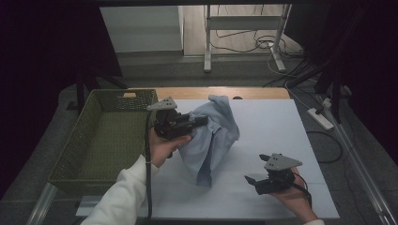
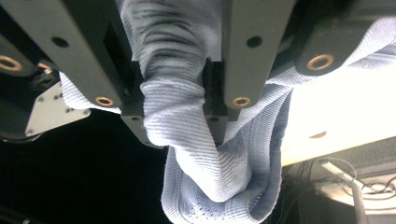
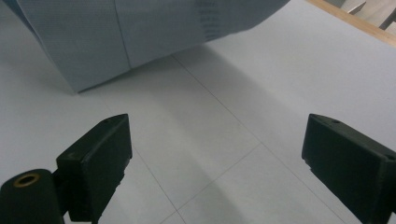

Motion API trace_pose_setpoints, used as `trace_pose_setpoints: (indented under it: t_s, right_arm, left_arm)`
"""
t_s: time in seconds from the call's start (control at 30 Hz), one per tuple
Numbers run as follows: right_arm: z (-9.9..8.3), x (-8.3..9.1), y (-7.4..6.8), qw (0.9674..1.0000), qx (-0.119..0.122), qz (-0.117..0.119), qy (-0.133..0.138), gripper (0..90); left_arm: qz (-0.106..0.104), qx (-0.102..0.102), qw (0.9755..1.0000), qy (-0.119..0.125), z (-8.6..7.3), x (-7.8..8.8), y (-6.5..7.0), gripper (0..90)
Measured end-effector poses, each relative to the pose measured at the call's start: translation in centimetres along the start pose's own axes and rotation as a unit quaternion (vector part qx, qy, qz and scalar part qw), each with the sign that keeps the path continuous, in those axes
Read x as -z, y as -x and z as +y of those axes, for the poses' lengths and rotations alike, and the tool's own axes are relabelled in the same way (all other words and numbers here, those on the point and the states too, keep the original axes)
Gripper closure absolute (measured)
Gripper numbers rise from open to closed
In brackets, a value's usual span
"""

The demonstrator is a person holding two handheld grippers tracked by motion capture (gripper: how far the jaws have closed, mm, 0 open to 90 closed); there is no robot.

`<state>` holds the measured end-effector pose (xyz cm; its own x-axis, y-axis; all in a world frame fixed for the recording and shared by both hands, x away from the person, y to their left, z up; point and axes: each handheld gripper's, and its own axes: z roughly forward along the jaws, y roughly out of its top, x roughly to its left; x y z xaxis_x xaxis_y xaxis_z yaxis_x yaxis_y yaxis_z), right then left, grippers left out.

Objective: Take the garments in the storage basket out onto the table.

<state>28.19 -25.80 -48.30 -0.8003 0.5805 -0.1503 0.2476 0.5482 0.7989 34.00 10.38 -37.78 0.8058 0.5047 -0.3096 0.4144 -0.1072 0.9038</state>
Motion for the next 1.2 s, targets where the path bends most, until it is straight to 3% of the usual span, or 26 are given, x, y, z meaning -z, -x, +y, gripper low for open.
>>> trace_pose_setpoints:
  t_s: [0.53,1.0,1.2]
  right_arm:
    - [-0.1,-0.1,0.0,1.0,0.0,0.0,-0.004,8.8]
    - [-0.1,-0.1,0.0,1.0,0.002,-0.001,-0.007,8.8]
    - [-0.1,-0.2,0.0,1.0,0.003,-0.001,-0.009,8.8]
  left_arm:
    - [-0.003,0.008,0.9987,-0.05,-2.2,-2.8,-1.2,69.1]
    - [0.017,0.001,0.9954,-0.094,-3.7,-4.6,-2.0,66.6]
    - [0.021,0.002,0.9951,-0.096,-3.9,-4.8,-2.1,65.4]
